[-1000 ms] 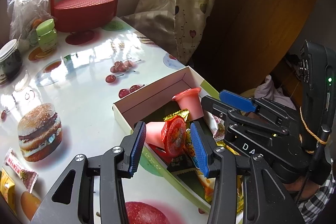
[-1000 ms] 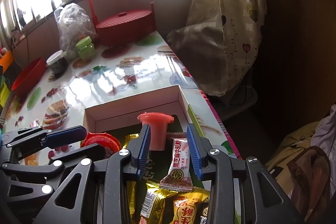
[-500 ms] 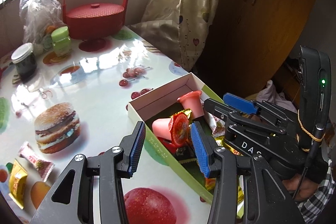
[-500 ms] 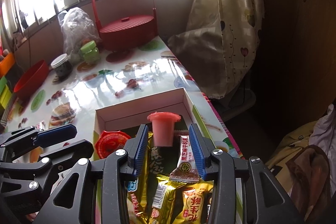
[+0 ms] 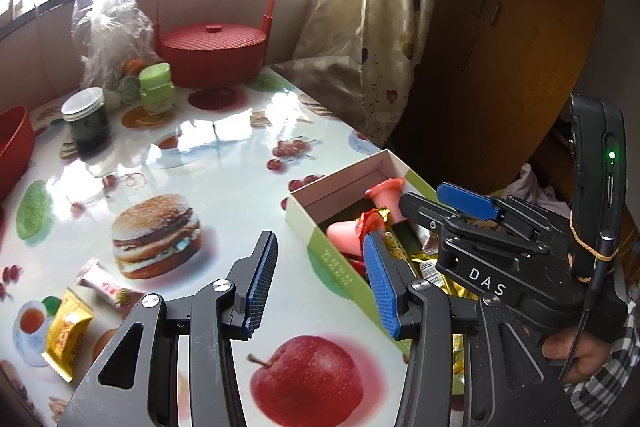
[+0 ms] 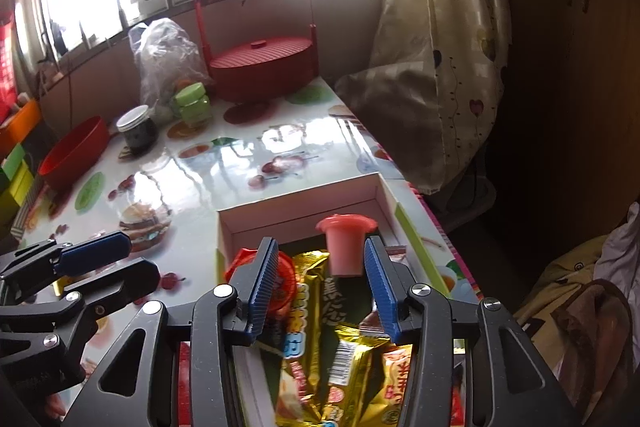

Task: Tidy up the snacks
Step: 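Move both open grippers from the box back over the remaining snacks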

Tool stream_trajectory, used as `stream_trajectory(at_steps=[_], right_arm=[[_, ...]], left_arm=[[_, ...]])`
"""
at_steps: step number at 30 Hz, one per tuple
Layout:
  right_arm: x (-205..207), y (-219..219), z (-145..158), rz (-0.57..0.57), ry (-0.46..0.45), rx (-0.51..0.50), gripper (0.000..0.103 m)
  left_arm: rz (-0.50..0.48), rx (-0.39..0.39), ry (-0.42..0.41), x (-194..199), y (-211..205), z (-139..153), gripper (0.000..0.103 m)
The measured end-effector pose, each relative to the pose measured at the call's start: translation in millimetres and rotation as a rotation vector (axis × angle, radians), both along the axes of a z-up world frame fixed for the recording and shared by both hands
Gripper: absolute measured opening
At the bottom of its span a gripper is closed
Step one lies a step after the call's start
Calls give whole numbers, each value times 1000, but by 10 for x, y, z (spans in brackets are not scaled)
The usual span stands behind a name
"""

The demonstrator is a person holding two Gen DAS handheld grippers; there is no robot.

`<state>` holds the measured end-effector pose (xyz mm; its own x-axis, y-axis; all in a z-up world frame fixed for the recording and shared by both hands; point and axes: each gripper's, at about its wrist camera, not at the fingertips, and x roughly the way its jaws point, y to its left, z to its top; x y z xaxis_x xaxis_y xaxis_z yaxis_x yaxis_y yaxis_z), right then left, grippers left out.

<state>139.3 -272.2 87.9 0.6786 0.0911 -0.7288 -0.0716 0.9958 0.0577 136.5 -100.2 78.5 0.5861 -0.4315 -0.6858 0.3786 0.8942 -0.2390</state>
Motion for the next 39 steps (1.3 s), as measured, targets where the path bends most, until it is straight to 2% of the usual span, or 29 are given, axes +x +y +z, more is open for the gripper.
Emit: stream_trajectory(at_steps=[13, 26, 29, 39], right_arm=[[1, 418, 11, 83, -6, 15, 49], [62, 848, -44, 168, -7, 20, 52], [88, 968, -80, 193, 3, 28, 52], [174, 1328, -213, 277, 46, 39, 54]], left_arm=[[82, 16, -10, -100, 390, -4, 46], [188, 28, 14, -105, 898, -148, 46], [228, 52, 7, -101, 1053, -165, 46], [318, 61, 30, -115, 1536, -287, 46]])
